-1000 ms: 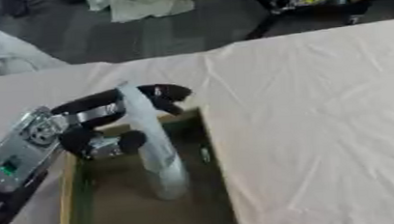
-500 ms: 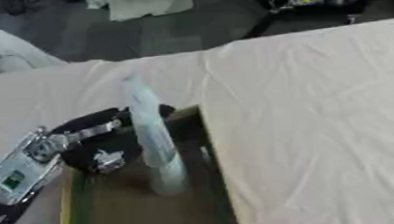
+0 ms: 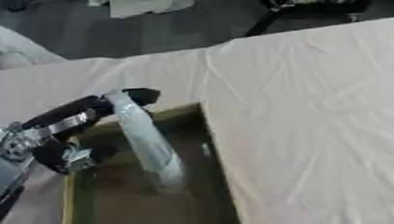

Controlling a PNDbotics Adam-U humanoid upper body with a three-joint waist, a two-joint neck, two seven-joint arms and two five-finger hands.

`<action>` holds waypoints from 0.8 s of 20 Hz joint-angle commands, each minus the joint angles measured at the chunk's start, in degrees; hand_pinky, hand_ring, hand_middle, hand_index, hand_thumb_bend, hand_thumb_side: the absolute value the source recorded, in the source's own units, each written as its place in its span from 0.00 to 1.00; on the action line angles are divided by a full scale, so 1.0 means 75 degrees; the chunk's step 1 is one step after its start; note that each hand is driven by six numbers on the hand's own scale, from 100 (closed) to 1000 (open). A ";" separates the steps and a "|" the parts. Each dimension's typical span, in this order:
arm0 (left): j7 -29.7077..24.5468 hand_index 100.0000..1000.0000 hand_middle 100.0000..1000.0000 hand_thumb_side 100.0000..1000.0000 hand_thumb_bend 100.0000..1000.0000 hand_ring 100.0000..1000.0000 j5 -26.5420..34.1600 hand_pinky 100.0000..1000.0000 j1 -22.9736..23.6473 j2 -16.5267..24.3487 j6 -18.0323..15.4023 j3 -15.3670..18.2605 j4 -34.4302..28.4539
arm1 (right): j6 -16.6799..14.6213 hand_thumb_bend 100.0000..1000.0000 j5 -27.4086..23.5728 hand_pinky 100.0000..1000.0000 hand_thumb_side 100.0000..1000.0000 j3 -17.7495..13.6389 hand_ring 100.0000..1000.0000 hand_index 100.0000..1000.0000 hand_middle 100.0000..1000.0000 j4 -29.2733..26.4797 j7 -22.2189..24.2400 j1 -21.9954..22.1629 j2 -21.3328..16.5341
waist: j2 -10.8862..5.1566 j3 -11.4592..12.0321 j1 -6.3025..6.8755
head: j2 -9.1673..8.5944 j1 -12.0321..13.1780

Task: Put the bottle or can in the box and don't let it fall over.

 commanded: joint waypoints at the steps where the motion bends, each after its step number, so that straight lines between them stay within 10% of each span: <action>1: -0.1941 0.89 1.00 0.83 0.08 1.00 0.0396 1.00 0.0099 0.0429 -0.1668 0.0321 -0.0578 | -0.0611 0.00 0.0042 0.96 0.60 -0.0071 0.75 0.92 0.82 -0.0131 0.0551 0.0099 -0.0047 | -0.0185 0.0020 -0.0076 | 0.0027 -0.0042; 11: -0.1646 0.73 1.00 0.71 0.02 1.00 0.1533 1.00 0.1517 0.0498 -0.0566 0.1867 -0.1270 | -0.0840 0.00 0.0173 0.96 0.59 -0.0071 0.75 0.92 0.82 -0.0131 0.0574 0.0280 0.0256 | -0.0234 0.0338 -0.0250 | 0.0015 -0.0346; 16: -0.1047 0.32 1.00 0.65 0.05 1.00 0.2142 1.00 0.2272 0.0322 0.0043 0.2589 -0.1415 | -0.1007 0.00 0.0245 0.96 0.58 -0.0015 0.75 0.92 0.82 -0.0131 0.0649 0.0396 0.0363 | -0.0319 0.0370 -0.0341 | 0.0038 -0.0391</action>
